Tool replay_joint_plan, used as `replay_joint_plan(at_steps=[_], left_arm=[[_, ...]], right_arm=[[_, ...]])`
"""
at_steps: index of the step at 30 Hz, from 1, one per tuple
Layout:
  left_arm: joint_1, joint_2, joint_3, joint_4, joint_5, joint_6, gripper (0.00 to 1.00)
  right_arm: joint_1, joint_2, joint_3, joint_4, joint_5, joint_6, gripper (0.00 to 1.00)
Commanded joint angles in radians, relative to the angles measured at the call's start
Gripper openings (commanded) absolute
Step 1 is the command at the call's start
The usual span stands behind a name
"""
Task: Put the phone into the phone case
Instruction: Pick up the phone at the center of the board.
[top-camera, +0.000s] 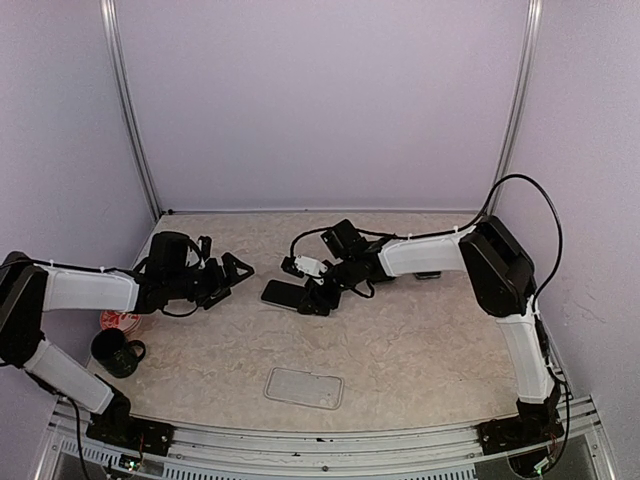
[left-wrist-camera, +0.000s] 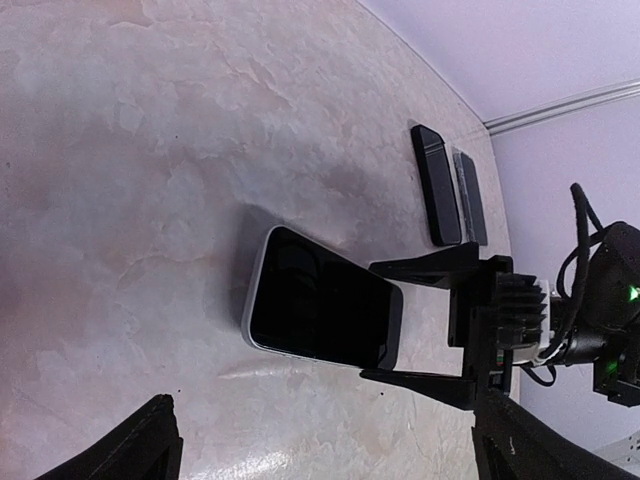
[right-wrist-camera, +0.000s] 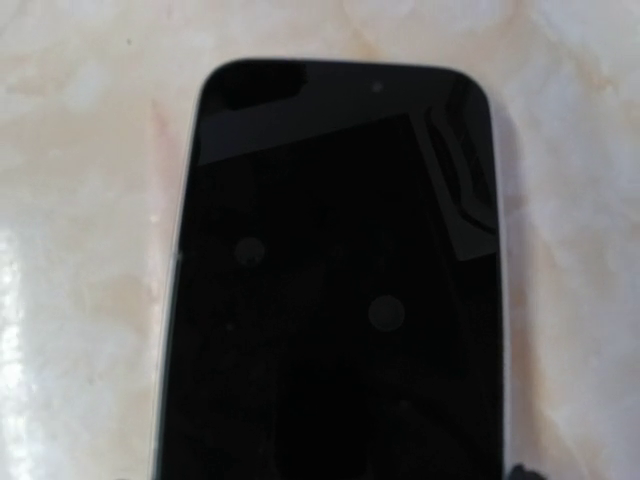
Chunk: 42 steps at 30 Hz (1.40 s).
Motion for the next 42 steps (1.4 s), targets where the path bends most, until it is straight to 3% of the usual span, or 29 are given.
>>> replay_joint_plan(at_steps=[1,23,42], left_arm=[[0.019,0.048,-0.014,0.077,0.053,0.014,0.99],[0.034,0.199,-0.019,0.322,0.308,-0.076,0.97],[-0.003,0.213,-0.021,0.417,0.414,-0.153,0.79]], right_arm=[[0.001,-0.091,-0.022,0.087,-0.021,0.013,0.4],[0.069,-0.236,-0.184,0.202,-0.015,-0.016,0.4],[0.113,-0.267,-0.228,0.226,0.016,-0.053,0.4]])
